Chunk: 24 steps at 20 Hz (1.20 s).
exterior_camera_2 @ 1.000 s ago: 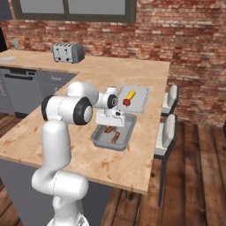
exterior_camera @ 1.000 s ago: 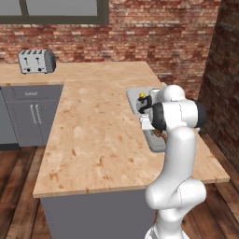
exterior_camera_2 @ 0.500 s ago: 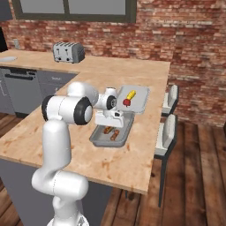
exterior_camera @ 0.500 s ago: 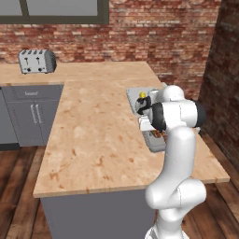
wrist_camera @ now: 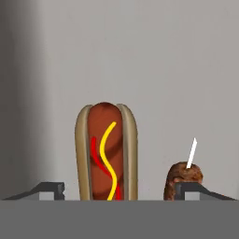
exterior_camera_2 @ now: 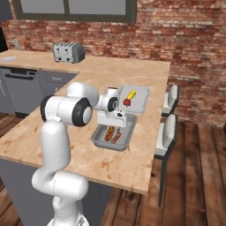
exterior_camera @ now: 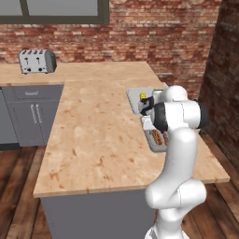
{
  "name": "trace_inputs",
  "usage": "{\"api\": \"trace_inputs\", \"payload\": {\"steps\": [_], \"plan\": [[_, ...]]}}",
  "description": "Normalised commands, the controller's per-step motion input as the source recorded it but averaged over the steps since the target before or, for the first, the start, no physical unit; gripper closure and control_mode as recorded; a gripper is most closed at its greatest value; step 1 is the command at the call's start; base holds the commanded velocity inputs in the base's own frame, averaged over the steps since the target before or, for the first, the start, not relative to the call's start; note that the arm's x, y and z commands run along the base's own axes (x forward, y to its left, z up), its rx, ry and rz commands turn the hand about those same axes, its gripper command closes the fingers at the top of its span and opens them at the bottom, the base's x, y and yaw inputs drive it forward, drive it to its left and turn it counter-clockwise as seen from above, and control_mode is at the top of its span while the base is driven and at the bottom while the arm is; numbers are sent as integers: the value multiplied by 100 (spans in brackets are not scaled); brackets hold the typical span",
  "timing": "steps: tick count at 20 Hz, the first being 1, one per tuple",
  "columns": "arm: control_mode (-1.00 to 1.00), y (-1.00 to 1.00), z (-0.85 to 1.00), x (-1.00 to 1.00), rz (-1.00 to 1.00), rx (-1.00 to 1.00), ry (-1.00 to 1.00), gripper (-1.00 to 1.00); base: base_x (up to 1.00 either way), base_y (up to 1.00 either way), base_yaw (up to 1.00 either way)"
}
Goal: Place the cold items (bell pepper and corn) from the fridge in one tupperware on the dining counter. Place the warm items (kebab skewer and hot dog) in the stove area in another tupperware.
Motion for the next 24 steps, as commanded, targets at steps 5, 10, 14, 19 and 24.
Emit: {"api": "trace_inputs", "payload": {"steps": [5, 10, 14, 19, 24], "plan": [[-100, 0, 27, -29, 0, 0, -32, -100, 0, 0, 0], [-100, 1, 46, -46, 0, 0, -27, -100, 0, 0, 0], [-100, 3, 53, -61, 7, 0, -23, -100, 0, 0, 0], [-100, 6, 58, -62, 13, 0, -10, -100, 0, 0, 0], [-100, 12, 57, -61, 16, 0, 0, -100, 0, 0, 0]]}}
